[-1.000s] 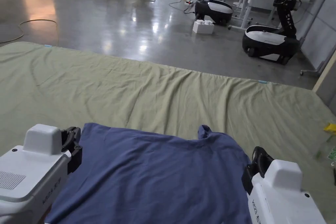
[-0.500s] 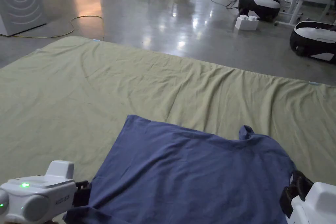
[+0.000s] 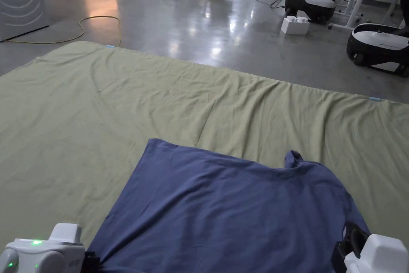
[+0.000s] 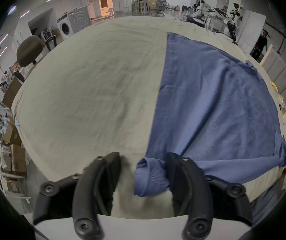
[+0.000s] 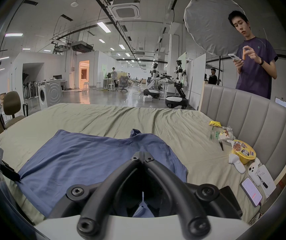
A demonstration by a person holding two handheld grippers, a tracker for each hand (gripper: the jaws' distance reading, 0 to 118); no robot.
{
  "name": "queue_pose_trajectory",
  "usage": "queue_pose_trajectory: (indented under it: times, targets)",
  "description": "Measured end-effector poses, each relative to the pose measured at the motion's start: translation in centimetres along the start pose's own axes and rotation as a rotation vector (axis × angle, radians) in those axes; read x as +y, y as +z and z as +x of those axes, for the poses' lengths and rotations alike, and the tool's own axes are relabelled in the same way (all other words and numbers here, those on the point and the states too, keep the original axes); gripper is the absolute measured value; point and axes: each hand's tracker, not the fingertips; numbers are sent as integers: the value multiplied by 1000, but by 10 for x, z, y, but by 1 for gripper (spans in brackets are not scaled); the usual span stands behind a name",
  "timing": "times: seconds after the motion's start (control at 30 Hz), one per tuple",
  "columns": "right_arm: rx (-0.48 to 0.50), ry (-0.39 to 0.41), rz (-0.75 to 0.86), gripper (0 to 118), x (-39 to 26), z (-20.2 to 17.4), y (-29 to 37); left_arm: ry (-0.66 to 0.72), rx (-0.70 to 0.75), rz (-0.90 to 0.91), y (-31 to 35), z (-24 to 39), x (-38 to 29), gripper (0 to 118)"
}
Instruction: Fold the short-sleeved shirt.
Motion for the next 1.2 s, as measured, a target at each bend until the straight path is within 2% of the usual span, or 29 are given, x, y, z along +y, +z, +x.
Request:
queue_pose_trajectory:
  times: [0.03,0.1,0.17,0.3,0.4,0.43,0.5,0.57,0.67,0.73,0.87,1.0,1.03,1.07,1.1,1.13,1.17,1.2]
  targets:
    - [0,-1,-5,1,-2,1,1,-24,-21,5,1,2,0,49]
    - [1,-9,-22,1,-6,4,3,-40,-58,8,-1,7,0,25]
    - [-1,-16,-34,1,-10,10,6,-35,-63,9,-3,11,-1,12]
    - [-41,-34,-62,1,-13,34,16,-22,-84,42,2,4,-6,10]
    - [-93,-31,-161,2,-15,61,23,-32,-93,55,10,-1,-8,10]
    - [-91,-42,-229,7,-19,71,22,-36,-99,60,13,-3,-8,10]
    - [-82,-72,-319,33,-26,90,23,-38,-104,71,18,-4,-7,10]
    - [-63,-90,-413,52,-34,101,24,-45,-105,80,20,-5,-7,10]
    - [-51,-45,-554,63,-54,102,26,-47,-101,82,31,4,-8,10]
    - [-38,-13,-616,63,-73,95,26,-46,-98,79,31,6,-10,10]
    - [-6,-20,-710,63,-106,81,17,-55,-93,75,32,12,-12,10]
    - [-44,23,-745,63,-131,78,0,-59,-105,81,31,10,-12,10]
    - [-46,8,-745,62,-132,80,-1,-57,-107,82,30,8,-10,10]
    - [-37,-37,-740,58,-131,83,-1,-55,-111,84,31,7,-10,10]
    - [-18,-69,-743,50,-131,85,-1,-53,-112,85,31,7,-10,10]
    - [-8,-64,-736,39,-130,87,0,-50,-114,85,31,7,-10,10]
    - [-13,-55,-722,16,-130,86,0,-48,-115,86,30,6,-10,10]
    - [-39,-11,-709,9,-129,84,1,-47,-116,85,30,6,-10,10]
